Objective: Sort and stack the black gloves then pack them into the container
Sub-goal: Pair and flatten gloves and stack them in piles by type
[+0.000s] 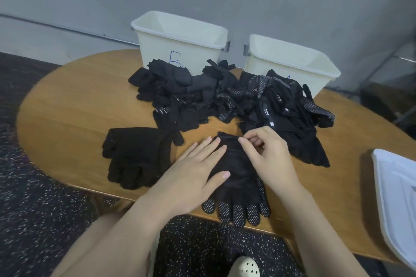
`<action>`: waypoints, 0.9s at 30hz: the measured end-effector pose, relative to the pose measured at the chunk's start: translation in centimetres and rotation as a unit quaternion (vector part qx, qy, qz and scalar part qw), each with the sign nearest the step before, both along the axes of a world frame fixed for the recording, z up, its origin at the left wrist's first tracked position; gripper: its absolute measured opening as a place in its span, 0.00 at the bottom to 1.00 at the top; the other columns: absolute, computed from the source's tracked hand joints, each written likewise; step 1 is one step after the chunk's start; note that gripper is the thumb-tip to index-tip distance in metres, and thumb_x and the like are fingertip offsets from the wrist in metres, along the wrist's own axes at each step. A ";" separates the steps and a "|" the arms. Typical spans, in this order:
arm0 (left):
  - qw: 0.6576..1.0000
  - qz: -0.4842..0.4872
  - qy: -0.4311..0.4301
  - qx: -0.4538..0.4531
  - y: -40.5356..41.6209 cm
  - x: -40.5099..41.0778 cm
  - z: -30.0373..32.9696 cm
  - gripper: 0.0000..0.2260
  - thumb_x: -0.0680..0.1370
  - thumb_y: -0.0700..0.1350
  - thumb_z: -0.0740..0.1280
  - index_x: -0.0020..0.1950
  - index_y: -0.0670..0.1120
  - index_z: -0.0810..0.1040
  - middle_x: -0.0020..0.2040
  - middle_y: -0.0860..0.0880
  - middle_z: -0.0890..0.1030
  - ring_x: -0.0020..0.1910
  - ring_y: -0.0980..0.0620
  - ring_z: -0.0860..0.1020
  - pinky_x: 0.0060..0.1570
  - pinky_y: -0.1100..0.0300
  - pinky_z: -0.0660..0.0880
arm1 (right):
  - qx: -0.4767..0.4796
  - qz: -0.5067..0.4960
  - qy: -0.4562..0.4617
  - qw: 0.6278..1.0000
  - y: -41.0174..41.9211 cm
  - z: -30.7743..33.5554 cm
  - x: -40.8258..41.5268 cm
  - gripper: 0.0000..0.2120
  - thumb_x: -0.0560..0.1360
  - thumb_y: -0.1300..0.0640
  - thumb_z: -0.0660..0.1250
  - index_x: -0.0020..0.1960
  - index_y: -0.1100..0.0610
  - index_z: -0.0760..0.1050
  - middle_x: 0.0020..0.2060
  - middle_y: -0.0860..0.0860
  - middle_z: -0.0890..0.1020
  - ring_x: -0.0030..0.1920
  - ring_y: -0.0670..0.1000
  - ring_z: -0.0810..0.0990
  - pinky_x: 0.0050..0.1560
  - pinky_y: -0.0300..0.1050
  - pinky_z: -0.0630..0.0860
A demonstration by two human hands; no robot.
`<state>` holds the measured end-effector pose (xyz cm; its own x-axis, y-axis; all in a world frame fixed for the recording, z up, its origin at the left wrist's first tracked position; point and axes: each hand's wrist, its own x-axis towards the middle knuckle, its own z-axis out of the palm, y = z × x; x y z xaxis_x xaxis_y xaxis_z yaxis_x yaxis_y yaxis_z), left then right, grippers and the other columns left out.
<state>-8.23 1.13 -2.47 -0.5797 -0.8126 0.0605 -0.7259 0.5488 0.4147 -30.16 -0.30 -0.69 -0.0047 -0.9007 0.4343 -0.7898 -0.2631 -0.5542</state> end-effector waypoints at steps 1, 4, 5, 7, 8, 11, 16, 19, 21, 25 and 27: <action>1.000 -0.001 0.003 -0.003 0.0 0.1 -0.1 0.31 0.84 0.65 0.44 0.84 0.55 0.45 0.83 0.59 0.41 0.80 0.62 0.35 0.81 0.55 0.43 | -0.010 0.020 0.018 1.000 -0.9 0.5 0.8 0.06 0.78 0.51 0.72 0.48 0.54 0.82 0.44 0.44 0.79 0.46 0.44 0.78 0.50 0.38 0.75; 1.000 -0.001 0.006 -0.009 0.2 0.4 -0.3 0.29 0.85 0.63 0.45 0.84 0.55 0.46 0.83 0.58 0.42 0.81 0.61 0.36 0.81 0.55 0.43 | -0.028 0.075 0.061 0.995 -4.6 2.3 3.4 0.07 0.80 0.52 0.70 0.53 0.54 0.81 0.48 0.45 0.78 0.51 0.47 0.76 0.53 0.43 0.74; 1.000 0.000 0.007 -0.012 0.3 0.5 -0.4 0.29 0.85 0.63 0.45 0.84 0.55 0.47 0.83 0.57 0.42 0.81 0.61 0.37 0.81 0.55 0.43 | -0.032 0.086 0.082 0.992 -5.9 2.9 4.3 0.08 0.80 0.52 0.70 0.55 0.55 0.81 0.49 0.46 0.78 0.53 0.48 0.76 0.55 0.44 0.73; 1.000 0.003 0.014 -0.018 0.3 0.5 -0.5 0.28 0.86 0.62 0.46 0.84 0.54 0.47 0.84 0.57 0.42 0.81 0.60 0.38 0.81 0.55 0.42 | -0.039 0.098 0.149 0.983 -8.5 3.8 6.1 0.13 0.81 0.53 0.69 0.62 0.56 0.79 0.55 0.49 0.78 0.57 0.52 0.75 0.59 0.47 0.72; 1.000 0.005 0.016 -0.020 0.4 0.4 -0.6 0.28 0.86 0.62 0.46 0.84 0.54 0.48 0.84 0.56 0.43 0.82 0.59 0.39 0.81 0.55 0.42 | -0.045 0.098 0.185 0.977 -9.8 4.1 6.9 0.15 0.81 0.54 0.69 0.66 0.57 0.78 0.57 0.51 0.78 0.59 0.55 0.75 0.61 0.51 0.73; 0.999 0.008 0.020 -0.024 0.4 0.4 -0.7 0.28 0.86 0.62 0.46 0.84 0.54 0.49 0.84 0.56 0.43 0.82 0.58 0.40 0.81 0.55 0.43 | -0.065 0.082 0.255 0.961 -12.8 5.3 8.5 0.20 0.79 0.55 0.70 0.70 0.58 0.76 0.61 0.54 0.77 0.61 0.59 0.74 0.61 0.57 0.72; 0.999 0.006 0.030 -0.021 0.2 0.4 -0.6 0.28 0.86 0.62 0.47 0.84 0.53 0.50 0.84 0.55 0.44 0.82 0.58 0.40 0.80 0.59 0.37 | -0.069 0.092 0.296 0.948 -15.2 6.2 9.5 0.11 0.81 0.53 0.67 0.59 0.55 0.84 0.55 0.51 0.81 0.58 0.57 0.76 0.55 0.52 0.66; 0.999 0.002 0.038 -0.009 0.0 0.5 -0.6 0.28 0.86 0.62 0.48 0.85 0.54 0.50 0.84 0.56 0.43 0.82 0.59 0.40 0.80 0.59 0.37 | -0.072 0.085 0.228 0.967 -15.4 6.4 9.7 0.09 0.82 0.55 0.66 0.53 0.56 0.84 0.48 0.51 0.83 0.52 0.57 0.79 0.53 0.52 0.70; 0.999 0.000 0.040 0.000 0.0 0.6 -0.5 0.28 0.86 0.62 0.47 0.85 0.54 0.50 0.84 0.56 0.43 0.82 0.59 0.39 0.80 0.58 0.38 | -0.056 0.077 0.160 0.983 -15.6 6.7 9.6 0.09 0.82 0.54 0.65 0.51 0.56 0.83 0.44 0.50 0.83 0.48 0.56 0.80 0.49 0.50 0.72; 0.999 -0.001 0.040 0.011 0.0 0.6 -0.4 0.28 0.86 0.62 0.47 0.85 0.55 0.49 0.84 0.57 0.42 0.81 0.60 0.38 0.80 0.58 0.38 | -0.030 0.067 0.030 0.997 -15.9 8.5 9.4 0.08 0.81 0.53 0.66 0.45 0.52 0.80 0.34 0.46 0.81 0.36 0.49 0.78 0.42 0.48 0.76; 0.999 0.000 0.038 0.012 0.1 0.7 -0.3 0.28 0.86 0.62 0.46 0.85 0.55 0.49 0.84 0.58 0.41 0.81 0.61 0.38 0.80 0.59 0.38 | -0.031 0.061 -0.018 0.998 -15.5 10.0 9.4 0.09 0.81 0.55 0.67 0.43 0.54 0.80 0.31 0.45 0.80 0.33 0.44 0.76 0.39 0.45 0.74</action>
